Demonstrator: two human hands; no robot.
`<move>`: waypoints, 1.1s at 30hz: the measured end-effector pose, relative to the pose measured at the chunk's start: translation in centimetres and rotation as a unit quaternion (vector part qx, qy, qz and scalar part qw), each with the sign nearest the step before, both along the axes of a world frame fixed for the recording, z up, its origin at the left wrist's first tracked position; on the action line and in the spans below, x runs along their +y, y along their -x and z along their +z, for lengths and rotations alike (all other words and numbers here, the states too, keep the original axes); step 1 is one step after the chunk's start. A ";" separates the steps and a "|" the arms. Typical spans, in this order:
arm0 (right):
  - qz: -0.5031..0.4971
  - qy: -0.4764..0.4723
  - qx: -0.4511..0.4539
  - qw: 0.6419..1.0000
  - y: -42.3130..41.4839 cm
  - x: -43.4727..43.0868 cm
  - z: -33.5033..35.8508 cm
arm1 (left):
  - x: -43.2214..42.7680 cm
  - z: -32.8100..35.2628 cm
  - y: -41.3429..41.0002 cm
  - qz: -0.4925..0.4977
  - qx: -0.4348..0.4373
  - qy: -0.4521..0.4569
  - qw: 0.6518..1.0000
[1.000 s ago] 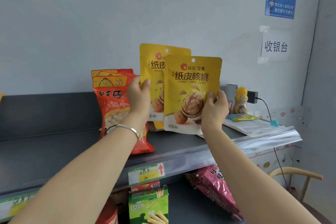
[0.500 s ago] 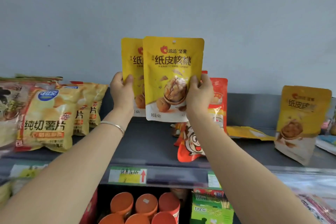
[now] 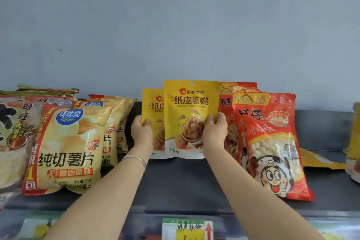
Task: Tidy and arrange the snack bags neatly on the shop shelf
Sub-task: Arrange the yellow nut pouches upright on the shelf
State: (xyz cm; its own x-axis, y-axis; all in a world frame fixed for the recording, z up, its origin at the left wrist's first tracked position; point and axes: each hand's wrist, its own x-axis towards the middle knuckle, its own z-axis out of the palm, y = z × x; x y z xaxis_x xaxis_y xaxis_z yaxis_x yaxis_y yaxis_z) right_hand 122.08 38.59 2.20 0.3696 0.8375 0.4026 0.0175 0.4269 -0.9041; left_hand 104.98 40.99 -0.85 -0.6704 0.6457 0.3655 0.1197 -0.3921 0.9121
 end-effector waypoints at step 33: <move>-0.024 0.022 0.054 0.998 -0.5 3.7 -3.1 | 5.6 -1.4 1.3 -0.117 -0.052 0.091 0.988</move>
State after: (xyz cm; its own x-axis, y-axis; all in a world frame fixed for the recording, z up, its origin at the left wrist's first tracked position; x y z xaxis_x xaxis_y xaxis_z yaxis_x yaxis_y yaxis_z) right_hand 122.62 42.33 -0.92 0.4488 0.8335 0.3222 -0.0618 0.3886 -0.9193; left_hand 103.72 46.61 -2.21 -0.5232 0.8358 0.1664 -0.0518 -0.2261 0.9727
